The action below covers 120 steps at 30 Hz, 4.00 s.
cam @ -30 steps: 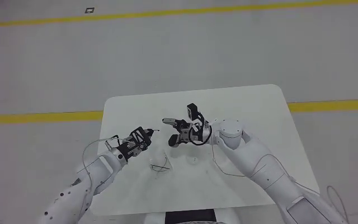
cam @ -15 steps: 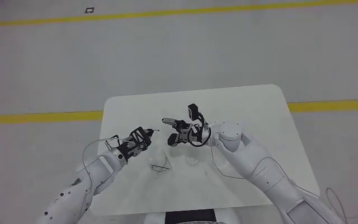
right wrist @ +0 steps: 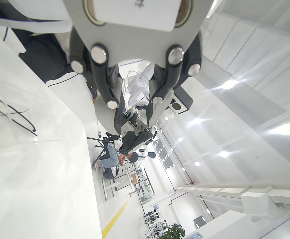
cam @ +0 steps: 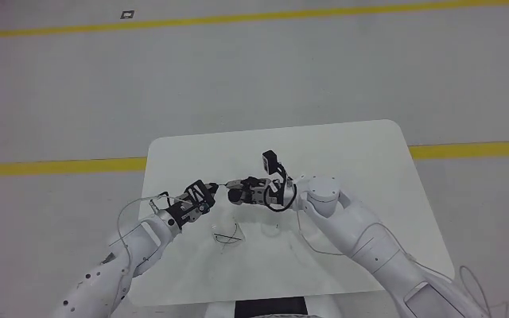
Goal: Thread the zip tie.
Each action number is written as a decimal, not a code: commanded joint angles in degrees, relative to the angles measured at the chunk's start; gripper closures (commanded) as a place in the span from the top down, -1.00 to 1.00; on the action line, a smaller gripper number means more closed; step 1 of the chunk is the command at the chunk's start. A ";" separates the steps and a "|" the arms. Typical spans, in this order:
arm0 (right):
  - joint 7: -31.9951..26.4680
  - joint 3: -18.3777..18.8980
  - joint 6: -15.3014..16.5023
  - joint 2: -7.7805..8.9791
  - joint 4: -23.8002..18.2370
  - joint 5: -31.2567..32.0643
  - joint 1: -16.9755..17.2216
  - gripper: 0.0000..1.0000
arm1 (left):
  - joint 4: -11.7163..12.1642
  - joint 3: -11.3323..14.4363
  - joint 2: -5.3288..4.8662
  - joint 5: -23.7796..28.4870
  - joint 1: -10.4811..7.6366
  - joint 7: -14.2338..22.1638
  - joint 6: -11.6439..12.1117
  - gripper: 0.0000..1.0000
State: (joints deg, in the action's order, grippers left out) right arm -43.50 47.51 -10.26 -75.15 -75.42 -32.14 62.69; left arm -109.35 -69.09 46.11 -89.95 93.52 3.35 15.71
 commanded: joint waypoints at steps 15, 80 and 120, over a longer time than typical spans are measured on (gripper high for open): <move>1.77 -0.29 -0.77 -1.00 0.93 -1.31 -1.31 -0.72 | 0.00 0.00 0.00 0.00 0.00 0.00 0.00 -1.00; 1.19 8.89 3.10 1.48 -5.29 8.12 5.38 -1.00 | 2.92 0.64 -1.16 11.21 -1.48 1.29 3.77 1.00; -16.94 13.07 19.86 3.36 3.19 5.47 5.63 -1.00 | 14.58 10.20 -3.63 97.73 -15.51 29.44 3.77 1.00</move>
State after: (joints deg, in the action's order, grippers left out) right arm -59.24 60.83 9.41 -71.73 -73.07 -26.20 68.80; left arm -95.01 -58.79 42.24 5.26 78.32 30.98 19.48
